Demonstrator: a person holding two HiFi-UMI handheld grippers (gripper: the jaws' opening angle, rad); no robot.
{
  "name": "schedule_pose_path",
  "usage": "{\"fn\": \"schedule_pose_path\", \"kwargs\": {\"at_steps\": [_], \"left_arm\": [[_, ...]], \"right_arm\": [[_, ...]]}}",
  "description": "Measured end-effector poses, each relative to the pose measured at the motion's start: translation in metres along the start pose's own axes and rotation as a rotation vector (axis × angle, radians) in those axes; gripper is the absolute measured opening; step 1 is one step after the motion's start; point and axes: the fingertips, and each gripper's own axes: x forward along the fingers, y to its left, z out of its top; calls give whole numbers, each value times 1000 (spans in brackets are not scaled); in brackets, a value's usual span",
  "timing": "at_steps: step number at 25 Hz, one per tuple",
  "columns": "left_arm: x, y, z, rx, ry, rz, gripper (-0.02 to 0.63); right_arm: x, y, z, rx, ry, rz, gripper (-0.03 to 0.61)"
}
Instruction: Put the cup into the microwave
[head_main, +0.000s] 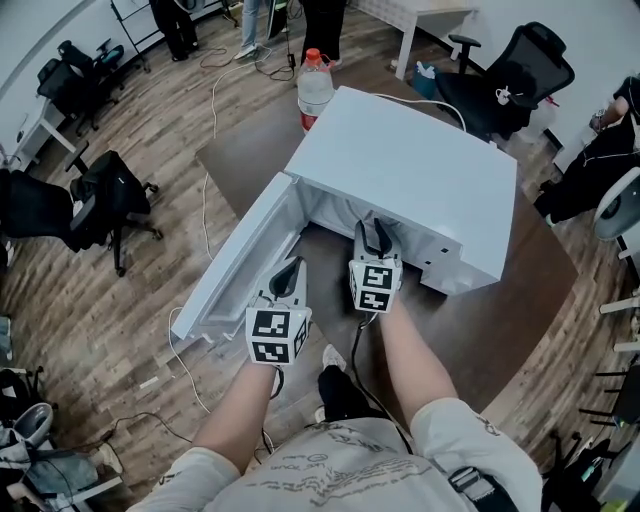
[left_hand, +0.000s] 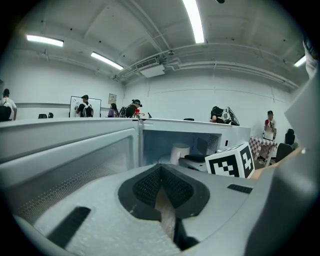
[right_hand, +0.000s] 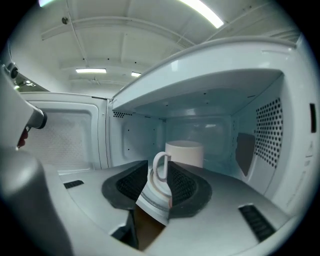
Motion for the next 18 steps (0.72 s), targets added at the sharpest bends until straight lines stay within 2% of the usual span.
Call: {"fn": "schedule_pose_path", "kwargs": {"at_steps": [1,2,3,8,18], "left_arm": [[-2,-1,2,3,-3,2,14],[-5,-2,5,4,-6,3,13],[-7,-3,7,3,-11,4,14],[-25,-15,22,9,-43,5,13],[-81,-44,37,-19,-94,19,13]], "right_arm": [[-6,-1,1,5,4,-12,118],[-12,-1,2,9,11,-21,39],[-18,0,2,17,22,-21,20],[-54,15,14,58,42,15,14],[-146,40,72,29,-34,60,14]]}}
